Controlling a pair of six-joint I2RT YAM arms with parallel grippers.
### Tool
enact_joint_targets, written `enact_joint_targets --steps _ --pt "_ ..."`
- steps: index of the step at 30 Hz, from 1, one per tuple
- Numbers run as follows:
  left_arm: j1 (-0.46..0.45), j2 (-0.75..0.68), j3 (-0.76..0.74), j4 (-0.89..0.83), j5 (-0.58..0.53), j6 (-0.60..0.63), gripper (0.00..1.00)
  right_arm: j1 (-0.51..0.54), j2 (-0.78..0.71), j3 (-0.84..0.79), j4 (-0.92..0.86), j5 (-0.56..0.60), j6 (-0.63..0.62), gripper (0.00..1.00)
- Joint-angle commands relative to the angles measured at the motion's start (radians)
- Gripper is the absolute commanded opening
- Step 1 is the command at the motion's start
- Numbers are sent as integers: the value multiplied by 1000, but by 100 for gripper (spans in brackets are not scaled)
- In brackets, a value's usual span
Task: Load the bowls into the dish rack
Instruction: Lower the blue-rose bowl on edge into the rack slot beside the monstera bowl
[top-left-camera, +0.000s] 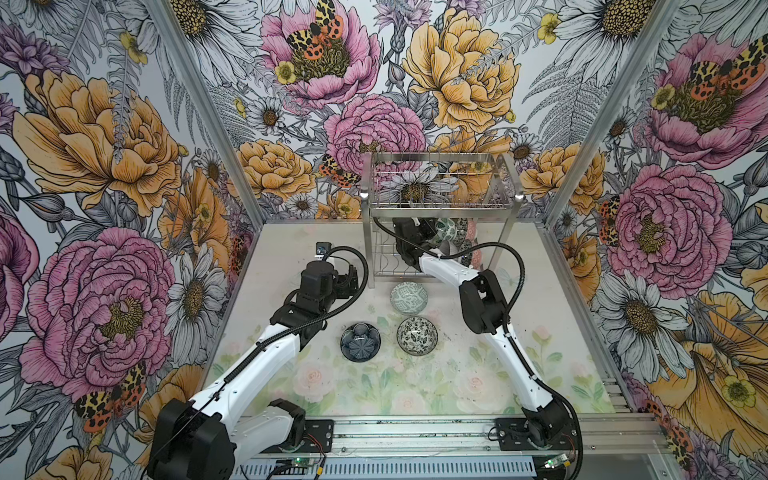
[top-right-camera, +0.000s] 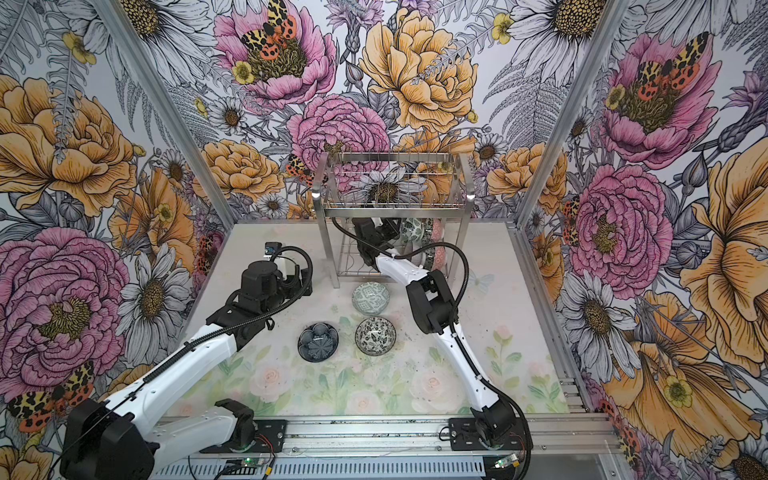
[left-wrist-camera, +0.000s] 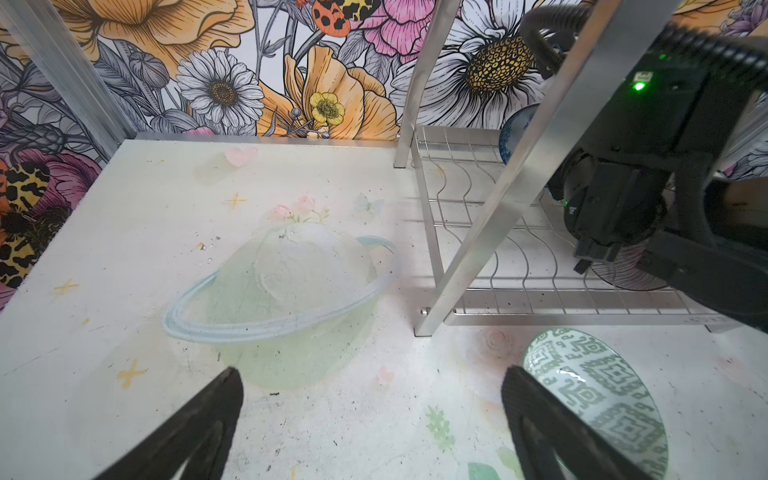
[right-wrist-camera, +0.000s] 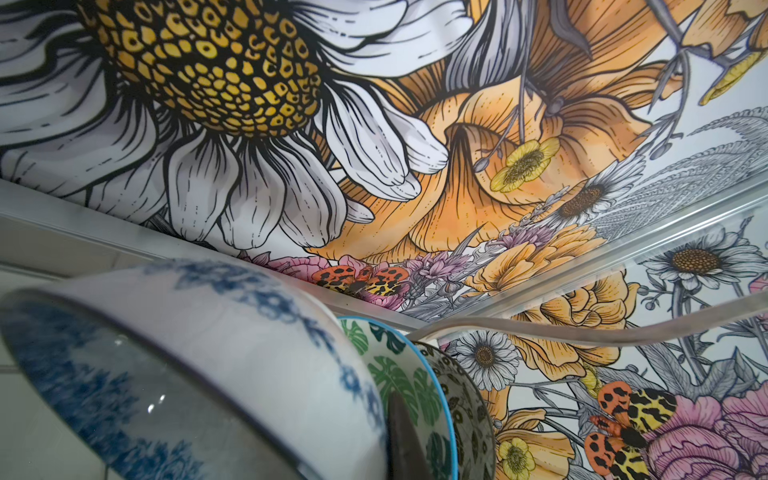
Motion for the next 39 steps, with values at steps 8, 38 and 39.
enact_joint_targets --steps 8,38,39 --pt "13 -22 -17 20 24 0 99 -9 46 61 -56 8 30 0" --pt "19 -24 -23 31 40 -8 99 24 -76 -51 -133 -125 150 22" --pt "20 -25 -23 31 40 -7 99 23 -76 -50 -135 -127 150 23"
